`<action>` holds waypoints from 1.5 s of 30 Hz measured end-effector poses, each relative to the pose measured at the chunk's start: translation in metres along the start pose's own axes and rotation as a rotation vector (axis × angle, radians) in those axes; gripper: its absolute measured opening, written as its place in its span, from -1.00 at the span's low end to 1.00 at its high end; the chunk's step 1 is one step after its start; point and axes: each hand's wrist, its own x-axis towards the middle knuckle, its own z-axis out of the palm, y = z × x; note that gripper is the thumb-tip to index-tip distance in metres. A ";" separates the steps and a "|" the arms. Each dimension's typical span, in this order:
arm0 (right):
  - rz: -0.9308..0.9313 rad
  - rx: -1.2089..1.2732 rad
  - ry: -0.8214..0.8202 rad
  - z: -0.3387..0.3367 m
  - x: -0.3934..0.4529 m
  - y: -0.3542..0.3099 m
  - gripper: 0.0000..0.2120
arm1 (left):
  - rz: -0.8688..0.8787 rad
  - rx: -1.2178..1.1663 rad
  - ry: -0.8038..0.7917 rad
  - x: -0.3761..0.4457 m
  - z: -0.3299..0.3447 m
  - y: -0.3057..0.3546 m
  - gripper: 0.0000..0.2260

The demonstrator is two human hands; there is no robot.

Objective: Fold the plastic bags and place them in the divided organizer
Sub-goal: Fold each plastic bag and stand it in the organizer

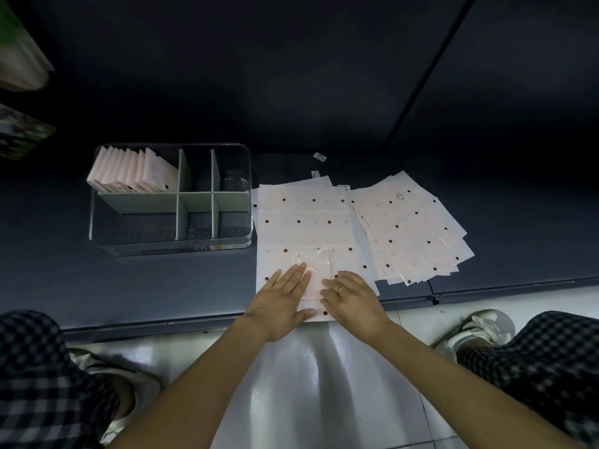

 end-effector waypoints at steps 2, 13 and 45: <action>-0.021 -0.048 -0.005 -0.002 0.002 -0.001 -0.79 | -0.007 -0.023 0.012 0.000 -0.002 0.001 -0.35; 0.382 0.450 0.159 -0.075 0.082 0.004 -0.94 | -0.233 -0.792 0.334 0.002 -0.105 -0.039 -0.86; 0.509 0.323 -0.260 -0.027 0.364 -0.136 -0.82 | -0.537 0.026 0.653 -0.053 -0.152 -0.211 -0.77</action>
